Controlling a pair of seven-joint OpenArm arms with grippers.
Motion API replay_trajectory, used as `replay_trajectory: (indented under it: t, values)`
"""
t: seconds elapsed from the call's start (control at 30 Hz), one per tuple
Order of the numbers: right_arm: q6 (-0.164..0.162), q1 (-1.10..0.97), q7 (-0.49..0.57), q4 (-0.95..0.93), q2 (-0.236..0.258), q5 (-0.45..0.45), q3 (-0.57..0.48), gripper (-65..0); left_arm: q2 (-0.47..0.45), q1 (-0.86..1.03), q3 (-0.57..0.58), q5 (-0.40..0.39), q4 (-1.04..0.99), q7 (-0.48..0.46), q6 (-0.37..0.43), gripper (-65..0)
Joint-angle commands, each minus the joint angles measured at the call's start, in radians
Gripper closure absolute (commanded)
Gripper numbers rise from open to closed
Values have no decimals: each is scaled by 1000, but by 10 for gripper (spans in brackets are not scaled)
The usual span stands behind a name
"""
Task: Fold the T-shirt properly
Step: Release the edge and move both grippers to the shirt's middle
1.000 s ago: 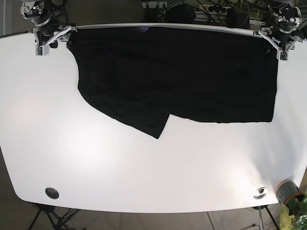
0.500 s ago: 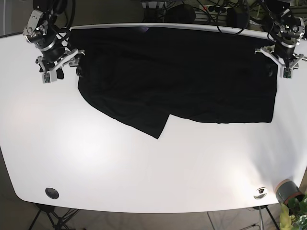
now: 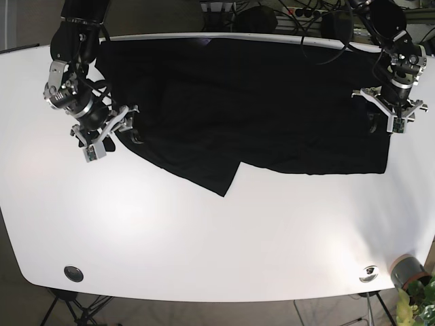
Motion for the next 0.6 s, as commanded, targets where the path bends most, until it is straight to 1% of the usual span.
replay_trajectory:
  t: [0.0, 0.13, 0.17, 0.23, 0.33, 0.37, 0.47, 0.57]
  values:
    - [3, 50, 17, -32, 18, 7, -17, -479, -15, -4, 9, -12, 19, -21, 2, -256]
    - [6, 145, 24, -119, 14, -81, -87, -479, -15, -4, 35, -12, 19, -21, 2, -256]
    - [11, 175, 24, -150, 10, -111, -102, -468, -15, -4, 43, -12, 19, -21, 2, -256]
    - [12, 218, 32, -196, 9, -145, -121, -436, -15, -4, 50, -12, 19, -21, 2, -256]
    - [12, 272, 84, -279, 9, -176, -158, -376, -15, -4, 52, -12, 19, -21, 2, -256]
    - [12, 283, 95, -300, 10, -179, -168, -366, -15, -4, 52, -12, 19, -21, 2, -256]
    - [12, 330, 126, -380, 17, -183, -202, -366, -15, -4, 52, -12, 18, -21, 2, -256]
    - [12, 337, 136, -415, 17, -183, -227, -390, -15, -4, 53, -12, 18, -21, 2, -256]
